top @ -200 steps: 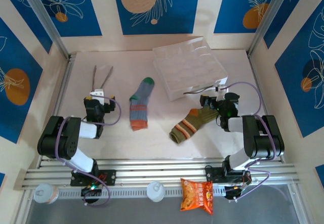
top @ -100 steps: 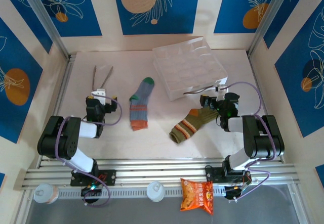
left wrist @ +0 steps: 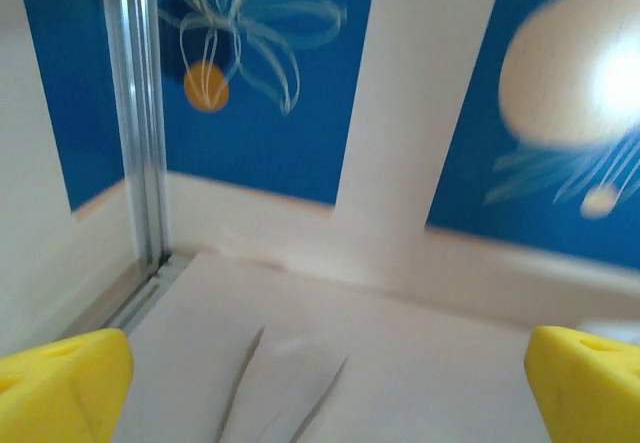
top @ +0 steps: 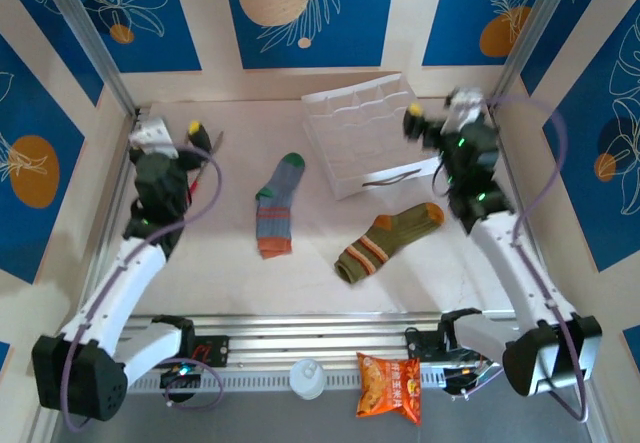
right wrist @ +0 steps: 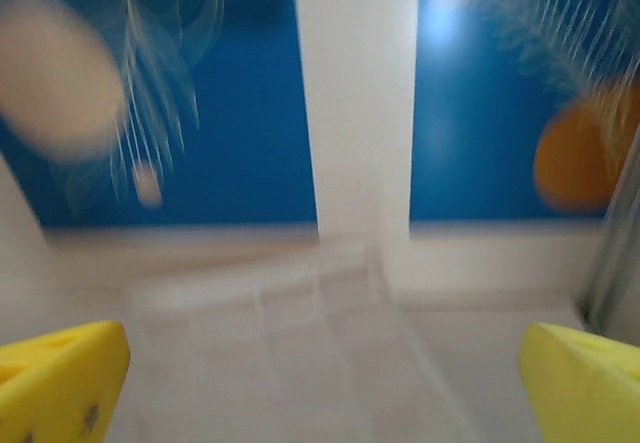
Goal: Roll the socks
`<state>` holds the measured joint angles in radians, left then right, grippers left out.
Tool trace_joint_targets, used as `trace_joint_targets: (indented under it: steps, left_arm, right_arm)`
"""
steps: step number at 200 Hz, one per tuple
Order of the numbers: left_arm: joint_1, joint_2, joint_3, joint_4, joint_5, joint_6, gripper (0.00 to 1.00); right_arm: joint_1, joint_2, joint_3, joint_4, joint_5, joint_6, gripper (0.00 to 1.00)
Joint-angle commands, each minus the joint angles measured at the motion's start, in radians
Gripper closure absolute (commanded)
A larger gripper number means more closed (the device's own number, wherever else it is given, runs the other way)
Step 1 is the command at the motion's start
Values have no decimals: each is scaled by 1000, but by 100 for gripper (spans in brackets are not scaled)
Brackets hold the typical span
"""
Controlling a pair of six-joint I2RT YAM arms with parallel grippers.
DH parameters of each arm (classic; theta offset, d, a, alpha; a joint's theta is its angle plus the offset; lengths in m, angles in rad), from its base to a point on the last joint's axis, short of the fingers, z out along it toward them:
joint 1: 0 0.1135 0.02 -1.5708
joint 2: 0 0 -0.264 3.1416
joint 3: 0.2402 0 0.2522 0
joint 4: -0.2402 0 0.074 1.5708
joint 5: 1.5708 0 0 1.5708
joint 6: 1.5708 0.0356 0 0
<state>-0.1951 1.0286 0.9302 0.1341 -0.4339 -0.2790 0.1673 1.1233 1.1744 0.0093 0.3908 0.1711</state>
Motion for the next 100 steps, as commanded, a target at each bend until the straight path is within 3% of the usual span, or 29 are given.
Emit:
trace_joint_targets:
  steps: [1,11,17,26,42,63,82,100]
  left_arm:
    - [11,39,226,-629,-1,-434,0]
    - [57,69,240,-634,209,-480,0]
    - [65,94,261,-671,293,-506,0]
    - [61,137,291,-752,396,-554,4]
    - [42,200,276,-868,569,-632,24]
    - [-16,216,167,-924,682,-712,54]
    - [-72,208,69,-924,687,-756,63]
    - [-106,250,-6,-899,722,-801,64]
  right_arm:
    - [-117,49,240,-521,-15,475,1]
    - [-184,59,211,-437,-312,462,1]
    - [-171,59,191,-381,-384,426,1]
    - [-59,54,180,-374,-293,339,1]
    - [210,61,133,-332,-144,75,1]
    - [500,98,6,-264,-156,-281,1]
    - [700,145,-150,-169,-183,-604,4]
    - [784,232,-218,-138,-230,-813,6]
